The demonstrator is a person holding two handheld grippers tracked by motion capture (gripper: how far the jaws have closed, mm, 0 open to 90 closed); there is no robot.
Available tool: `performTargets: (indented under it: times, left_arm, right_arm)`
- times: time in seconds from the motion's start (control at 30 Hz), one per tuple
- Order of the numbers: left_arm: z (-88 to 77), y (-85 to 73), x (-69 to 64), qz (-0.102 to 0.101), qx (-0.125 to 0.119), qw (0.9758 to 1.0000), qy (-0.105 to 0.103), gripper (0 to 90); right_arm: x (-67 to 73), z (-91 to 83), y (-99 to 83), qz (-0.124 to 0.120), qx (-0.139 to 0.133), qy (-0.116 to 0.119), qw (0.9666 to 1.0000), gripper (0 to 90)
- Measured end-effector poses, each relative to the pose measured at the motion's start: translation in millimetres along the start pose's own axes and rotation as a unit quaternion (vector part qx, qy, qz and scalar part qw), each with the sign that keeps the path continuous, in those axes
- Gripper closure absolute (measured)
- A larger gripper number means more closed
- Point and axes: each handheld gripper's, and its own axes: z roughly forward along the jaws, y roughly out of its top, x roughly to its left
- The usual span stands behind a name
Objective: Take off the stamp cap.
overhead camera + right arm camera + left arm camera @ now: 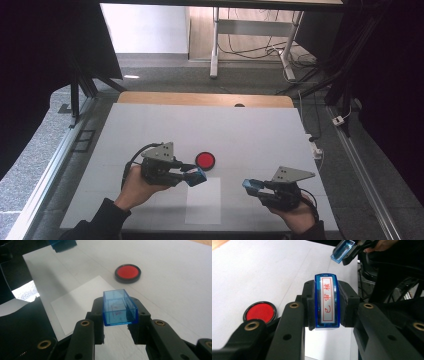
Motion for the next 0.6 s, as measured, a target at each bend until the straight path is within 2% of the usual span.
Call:
performTargets:
  times: [0.3, 0.6]
  left_arm:
    - [-2.4, -2.2, 4.4, -0.021, -0.001, 0.9994, 0.028, 70.2]
    - [-1.9, -5.1, 10.4, -0.048, 0.008, 0.9971, 0.059, 70.1]
  right_arm:
    - [-7.5, -15.6, -13.7, 0.02, 0.005, -0.039, 0.999, 68.6]
    - [-13.7, -29.4, -27.0, 0.042, 0.005, -0.057, 0.9975, 68.5]
